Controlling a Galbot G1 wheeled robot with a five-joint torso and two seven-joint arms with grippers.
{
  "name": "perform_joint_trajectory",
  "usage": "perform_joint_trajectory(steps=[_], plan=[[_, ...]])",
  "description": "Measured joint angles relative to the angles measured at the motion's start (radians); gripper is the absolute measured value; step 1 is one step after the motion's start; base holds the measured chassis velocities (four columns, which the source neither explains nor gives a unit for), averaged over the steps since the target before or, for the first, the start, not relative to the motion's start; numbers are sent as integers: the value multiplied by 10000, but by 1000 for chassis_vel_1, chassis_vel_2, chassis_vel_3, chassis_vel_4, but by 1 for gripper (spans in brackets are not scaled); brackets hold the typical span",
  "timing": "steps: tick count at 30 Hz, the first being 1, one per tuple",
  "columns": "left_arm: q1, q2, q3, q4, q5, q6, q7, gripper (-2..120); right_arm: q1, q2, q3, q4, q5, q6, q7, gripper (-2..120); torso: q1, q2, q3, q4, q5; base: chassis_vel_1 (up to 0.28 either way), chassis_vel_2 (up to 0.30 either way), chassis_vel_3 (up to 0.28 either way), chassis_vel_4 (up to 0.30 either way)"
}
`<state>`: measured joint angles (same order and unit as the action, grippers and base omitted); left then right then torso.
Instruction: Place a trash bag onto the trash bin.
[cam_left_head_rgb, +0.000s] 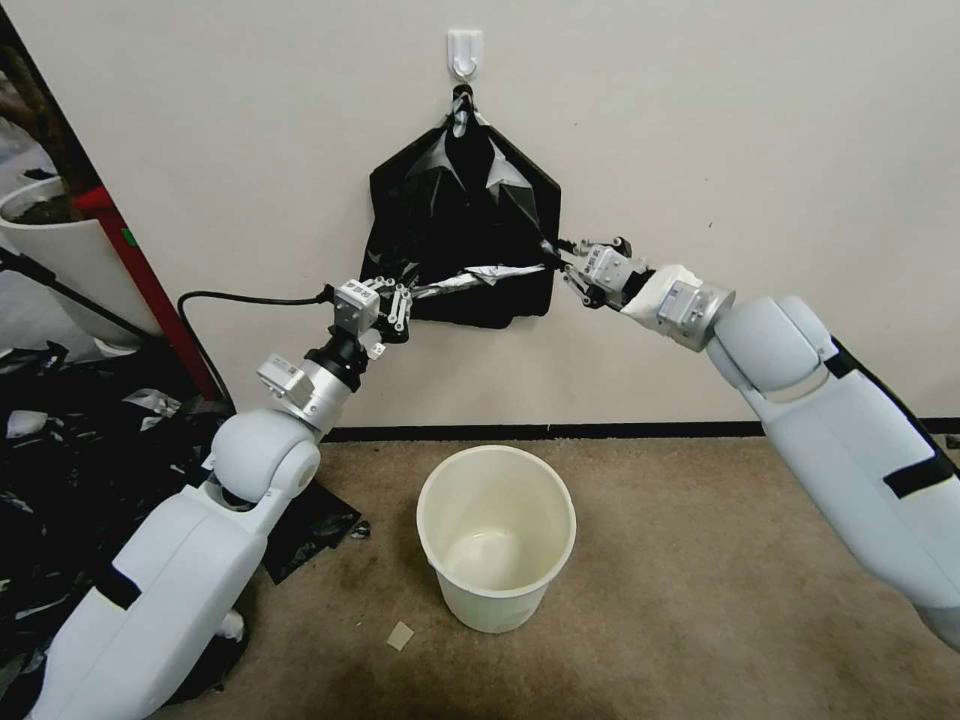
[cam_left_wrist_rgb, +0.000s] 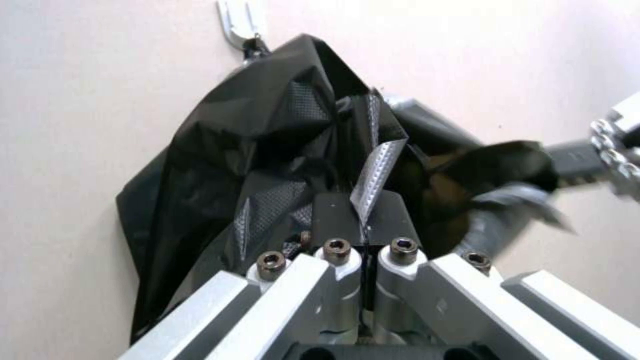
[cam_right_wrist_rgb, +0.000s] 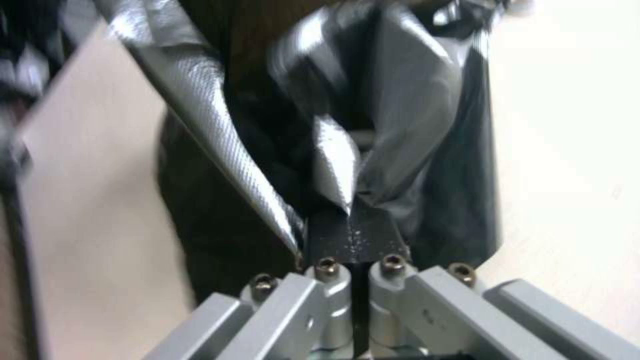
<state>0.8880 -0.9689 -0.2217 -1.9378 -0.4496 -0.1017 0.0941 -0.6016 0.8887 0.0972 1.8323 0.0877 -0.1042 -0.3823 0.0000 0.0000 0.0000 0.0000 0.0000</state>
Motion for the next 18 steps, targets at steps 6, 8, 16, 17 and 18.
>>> perform_joint_trajectory(steps=[6, 8, 16, 17, 18], plan=[[676, -134, -427, -329, -147, 0, -32, 0, -1779, 55, 196, 1295, 2756, -790, 2694, 0, 0, 0, 0, -2, 0, 0, 0, 0, 0], [1159, -186, -662, -605, -272, 0, -93, 0, -2700, 248, 368, 2231, 4048, -863, 3780, 0, 0, 0, -2, -1, 1, 0, 0, 0, 0], [3133, -530, -1407, -1968, -1138, 162, -384, 0, -5600, 1474, 1113, 4474, 6483, -500, 4699, 0, -1, 1, -2, -1, 0, 0, 0, 0, 0], [3351, -571, -1422, -2169, -1283, 174, -390, 0, -5929, 1677, 1192, 4595, 6426, -282, 4536, 0, -1, 0, -2, 1, 0, 0, 0, 0, 0], [3351, -571, -1422, -2169, -1283, 174, -390, 0, -5929, 1677, 1192, 4595, 6426, -282, 4536, 0, -1, 0, -2, 1, 0, 0, 0, 0, 0]])
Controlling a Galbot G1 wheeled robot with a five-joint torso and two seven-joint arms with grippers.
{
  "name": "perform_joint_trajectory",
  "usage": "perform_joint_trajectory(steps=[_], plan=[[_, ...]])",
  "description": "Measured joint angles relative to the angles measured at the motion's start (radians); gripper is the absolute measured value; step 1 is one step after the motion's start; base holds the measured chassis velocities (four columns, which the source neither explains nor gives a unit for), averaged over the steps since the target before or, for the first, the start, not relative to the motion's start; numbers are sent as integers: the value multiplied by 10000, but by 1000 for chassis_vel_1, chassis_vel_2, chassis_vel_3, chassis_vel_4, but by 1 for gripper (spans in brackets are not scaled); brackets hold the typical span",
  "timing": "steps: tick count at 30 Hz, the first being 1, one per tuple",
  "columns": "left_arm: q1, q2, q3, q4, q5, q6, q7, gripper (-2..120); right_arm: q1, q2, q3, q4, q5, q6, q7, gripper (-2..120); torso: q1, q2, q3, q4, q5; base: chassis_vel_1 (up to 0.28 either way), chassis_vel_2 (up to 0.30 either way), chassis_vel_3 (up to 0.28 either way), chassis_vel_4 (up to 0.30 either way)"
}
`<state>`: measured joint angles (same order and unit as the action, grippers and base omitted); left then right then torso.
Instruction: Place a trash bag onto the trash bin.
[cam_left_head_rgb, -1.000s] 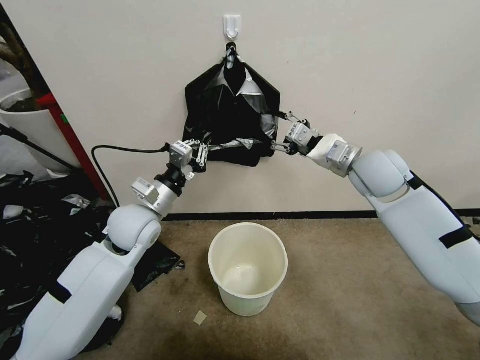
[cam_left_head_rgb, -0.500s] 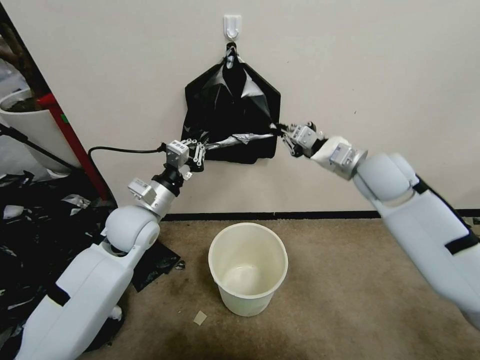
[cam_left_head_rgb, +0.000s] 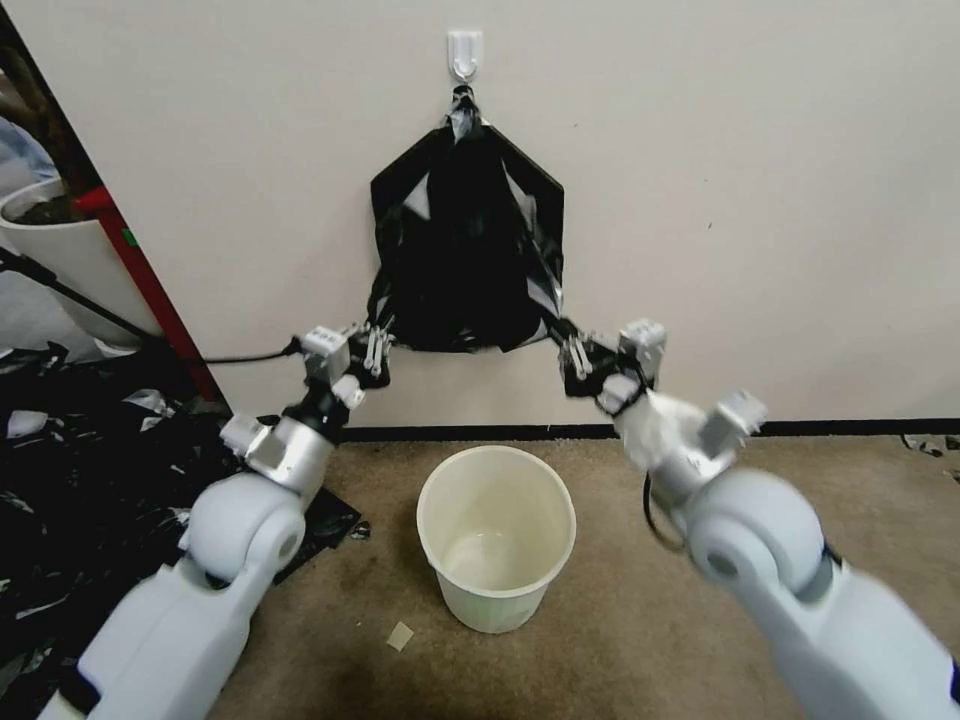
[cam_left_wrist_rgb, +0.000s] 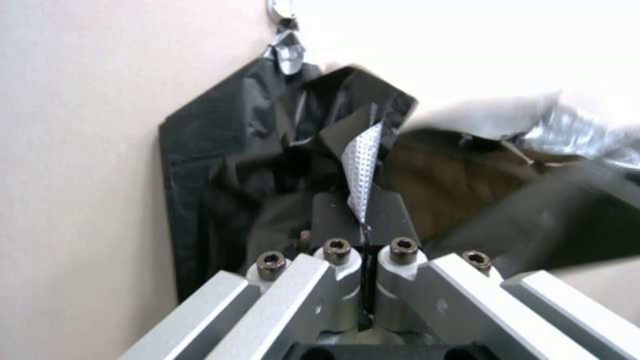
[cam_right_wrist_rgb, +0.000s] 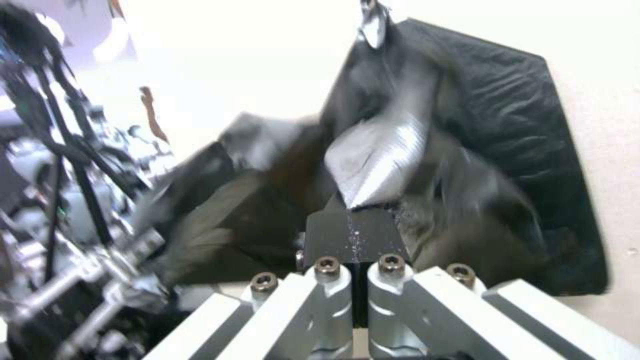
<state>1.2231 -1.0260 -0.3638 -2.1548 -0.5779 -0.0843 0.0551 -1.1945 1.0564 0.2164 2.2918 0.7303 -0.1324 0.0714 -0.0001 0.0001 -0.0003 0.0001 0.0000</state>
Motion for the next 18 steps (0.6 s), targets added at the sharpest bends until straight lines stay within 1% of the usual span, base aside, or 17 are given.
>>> perform_joint_trajectory(steps=[3, 4, 7, 10, 12, 13, 15, 16, 17, 18], plan=[[212, -64, 37, -351, -200, 17, -1, 0, -534, 493, 80, 181, -274, 343, -289, 0, 0, 0, 1, -1, -1, 0, 0, 0, 0], [212, -64, 37, -351, -200, 17, -1, 0, -534, 493, 80, 181, -274, 343, -289, 0, 0, 0, 1, -1, -1, 0, 0, 0, 0], [169, -102, 162, -634, -525, 299, -6, 0, -744, 889, 38, 273, -310, 404, -324, 0, 0, 0, 1, -1, 0, 0, 0, 0, 0], [40, -76, 258, -694, -605, 532, -27, 0, -735, 1029, -55, 438, 14, 336, -262, 0, 0, 0, 1, -1, -1, 0, 0, 0, 0], [-237, 59, 404, -738, -751, 874, -119, 0, -603, 1150, -97, 641, 459, 256, -184, 0, 0, 0, 2, 0, -1, 0, 0, 0, 0], [-237, 59, 404, -738, -751, 874, -119, 0, -603, 1150, -97, 641, 459, 256, -184, 0, 0, 0, 2, 0, -1, 0, 0, 0, 0], [-420, 140, 546, -859, -1040, 1433, -409, 0, -713, 1260, -9, 700, 552, 248, -170, 0, 0, -1, 2, 0, -1, 0, 0, 0, 0], [-420, 140, 546, -859, -1040, 1433, -409, 0, -713, 1260, -9, 700, 552, 248, -170, 0, 0, -1, 2, 0, -1, 0, 0, 0, 0], [-414, 139, 654, -914, -1170, 1782, -667, 0, -943, 1351, 18, 699, 518, 256, -148, 0, 0, -1, 2, 0, 0, 0, 0, 0, 0], [-337, 113, 754, -919, -1206, 1981, -872, 0, -1205, 1463, 25, 658, 432, 276, -115, 0, 0, -1, 2, -3, 0, 0, 0, 0, 0]])
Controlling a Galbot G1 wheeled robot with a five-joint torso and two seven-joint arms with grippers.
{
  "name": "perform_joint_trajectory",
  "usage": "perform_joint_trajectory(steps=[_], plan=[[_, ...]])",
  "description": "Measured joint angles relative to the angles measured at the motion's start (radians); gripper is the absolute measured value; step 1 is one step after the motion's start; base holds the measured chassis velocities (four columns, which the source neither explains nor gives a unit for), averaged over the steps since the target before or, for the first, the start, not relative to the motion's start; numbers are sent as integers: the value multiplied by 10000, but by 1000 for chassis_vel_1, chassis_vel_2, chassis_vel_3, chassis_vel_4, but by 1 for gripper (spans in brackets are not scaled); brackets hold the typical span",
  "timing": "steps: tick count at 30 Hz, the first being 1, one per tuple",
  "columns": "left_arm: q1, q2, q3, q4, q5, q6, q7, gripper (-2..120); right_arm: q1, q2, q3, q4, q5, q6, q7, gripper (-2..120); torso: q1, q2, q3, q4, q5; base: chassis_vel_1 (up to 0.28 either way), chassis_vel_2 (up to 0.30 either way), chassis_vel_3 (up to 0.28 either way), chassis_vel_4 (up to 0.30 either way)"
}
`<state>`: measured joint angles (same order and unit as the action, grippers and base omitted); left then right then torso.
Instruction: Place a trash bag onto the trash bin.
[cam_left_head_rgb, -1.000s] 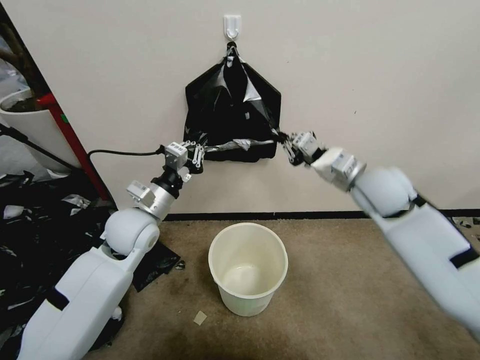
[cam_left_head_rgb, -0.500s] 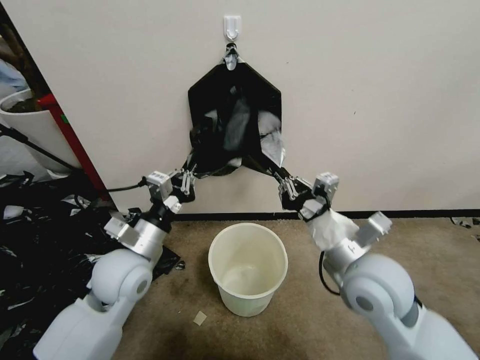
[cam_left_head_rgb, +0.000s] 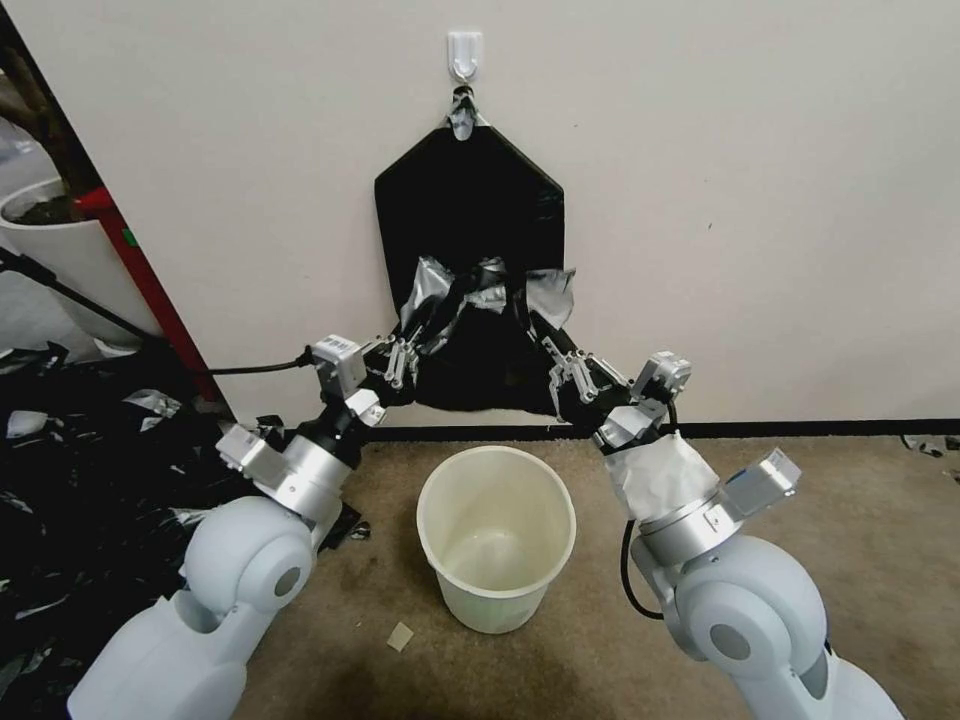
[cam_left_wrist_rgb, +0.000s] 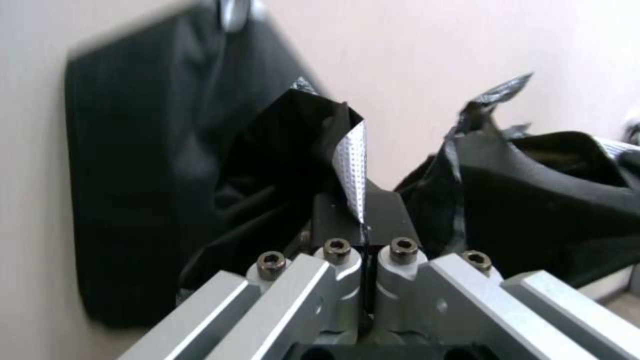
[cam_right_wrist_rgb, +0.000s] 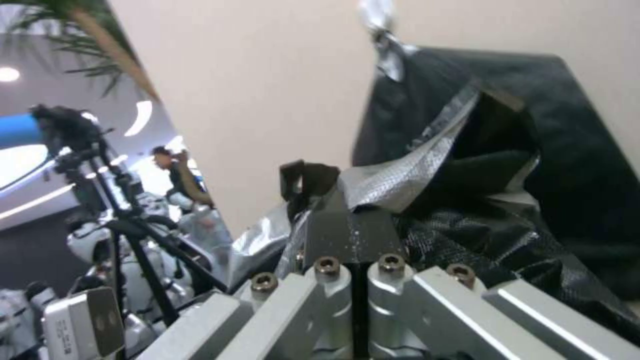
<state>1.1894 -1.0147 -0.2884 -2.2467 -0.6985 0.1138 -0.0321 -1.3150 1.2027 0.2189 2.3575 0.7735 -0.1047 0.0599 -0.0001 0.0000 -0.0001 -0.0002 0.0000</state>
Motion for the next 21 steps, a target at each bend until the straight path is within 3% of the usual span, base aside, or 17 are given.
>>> perform_joint_trajectory(steps=[6, 15, 19, 21], plan=[[562, -468, 445, 168, 151, 354, -634, 0, -499, 83, -225, -199, 86, 110, 926, 0, 0, 0, 1, 3, -1, 0, 0, 0, 0], [819, -684, 437, -76, 745, 790, -748, 0, -844, -565, -801, 419, 382, -33, 2340, 0, 0, 0, 1, 2, 0, 0, 0, 0, 0], [888, -631, 285, -476, 702, 932, -767, 0, -885, -702, -747, 764, 388, 0, 2360, 0, 0, 0, 0, 2, 0, 0, 0, 0, 0], [920, -541, 138, -893, 509, 981, -766, 0, -766, -824, -569, 910, 407, 197, 1869, 0, 0, 0, 0, 2, 0, 0, 0, 0, 0]])
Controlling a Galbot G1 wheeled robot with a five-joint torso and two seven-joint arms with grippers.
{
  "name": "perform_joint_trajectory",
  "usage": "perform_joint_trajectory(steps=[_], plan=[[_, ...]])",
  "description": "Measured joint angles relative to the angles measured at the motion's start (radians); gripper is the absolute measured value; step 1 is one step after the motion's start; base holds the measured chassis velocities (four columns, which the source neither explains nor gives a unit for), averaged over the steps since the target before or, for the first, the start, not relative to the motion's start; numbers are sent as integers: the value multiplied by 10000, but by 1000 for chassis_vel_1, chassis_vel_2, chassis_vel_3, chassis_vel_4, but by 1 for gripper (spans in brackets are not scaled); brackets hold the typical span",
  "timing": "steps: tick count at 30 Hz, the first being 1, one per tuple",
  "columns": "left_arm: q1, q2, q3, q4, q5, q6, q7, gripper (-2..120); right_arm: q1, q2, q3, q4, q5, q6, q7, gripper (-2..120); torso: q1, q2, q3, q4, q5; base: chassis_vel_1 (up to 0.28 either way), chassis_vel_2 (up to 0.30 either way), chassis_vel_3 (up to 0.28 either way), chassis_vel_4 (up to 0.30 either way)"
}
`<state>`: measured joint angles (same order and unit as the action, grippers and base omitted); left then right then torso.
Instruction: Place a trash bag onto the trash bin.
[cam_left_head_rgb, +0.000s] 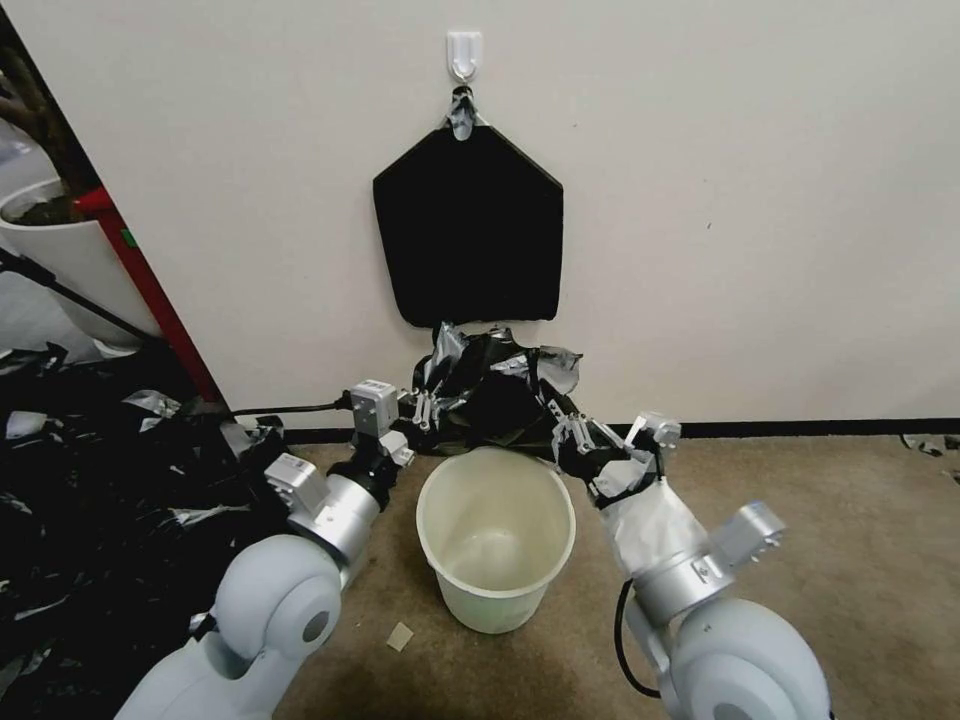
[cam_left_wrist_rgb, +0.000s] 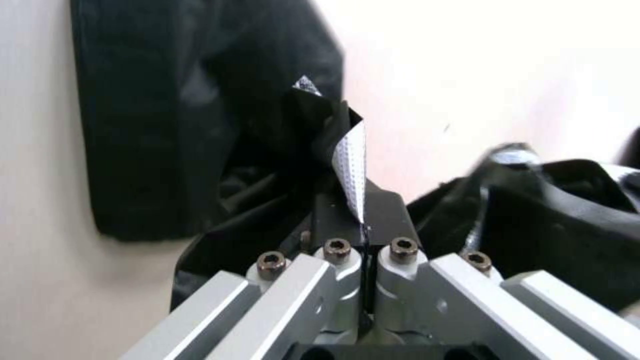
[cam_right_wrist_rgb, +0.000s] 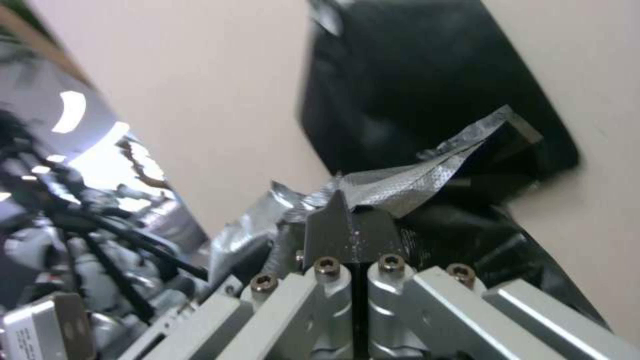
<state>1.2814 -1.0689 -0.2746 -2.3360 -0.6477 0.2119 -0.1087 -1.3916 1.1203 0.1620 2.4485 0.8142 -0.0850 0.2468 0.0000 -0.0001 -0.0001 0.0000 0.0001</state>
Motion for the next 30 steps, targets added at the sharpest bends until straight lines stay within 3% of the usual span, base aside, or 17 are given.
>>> perform_joint_trajectory(steps=[6, 10, 13, 18, 21, 23, 30], plan=[[96, -86, -316, -734, -536, 6, 2, 0, 218, -9, 315, 236, -71, 767, -1543, 0, 0, 0, 0, 1, 0, 0, 0, 0, 0], [232, -118, -454, -1018, -619, 89, -89, 0, 173, 21, 324, 464, -173, 784, -1651, 0, 0, 0, 0, 0, 0, 0, 0, 0, 0], [636, -104, -471, -1432, -615, 843, -1019, 0, -103, 21, 201, 541, -460, 430, -1170, 0, -1, 1, 0, 1, -1, 0, 0, 0, 0], [844, -160, -344, -1563, -606, 1529, -1942, 0, -237, 42, 69, 545, -564, 19, -440, 0, 0, 0, 0, 0, -1, 0, 0, 0, 0], [929, -213, -200, -1499, -593, 1838, -2318, 0, -272, 84, -24, 531, -509, -573, 373, 0, 0, 1, 0, 0, -1, 0, 0, 0, 0], [1049, -304, 111, -1057, -577, 2048, -2434, 0, -343, 228, -128, -12, -303, -1134, 1281, 0, 0, 1, 0, 0, -1, 0, 0, 0, 0], [954, -504, 841, 33, 20, 1882, -2350, 0, -328, 483, -326, -1241, -490, -1012, 1436, 0, 0, 1, 1, 0, 0, 0, 0, 0, 0]])
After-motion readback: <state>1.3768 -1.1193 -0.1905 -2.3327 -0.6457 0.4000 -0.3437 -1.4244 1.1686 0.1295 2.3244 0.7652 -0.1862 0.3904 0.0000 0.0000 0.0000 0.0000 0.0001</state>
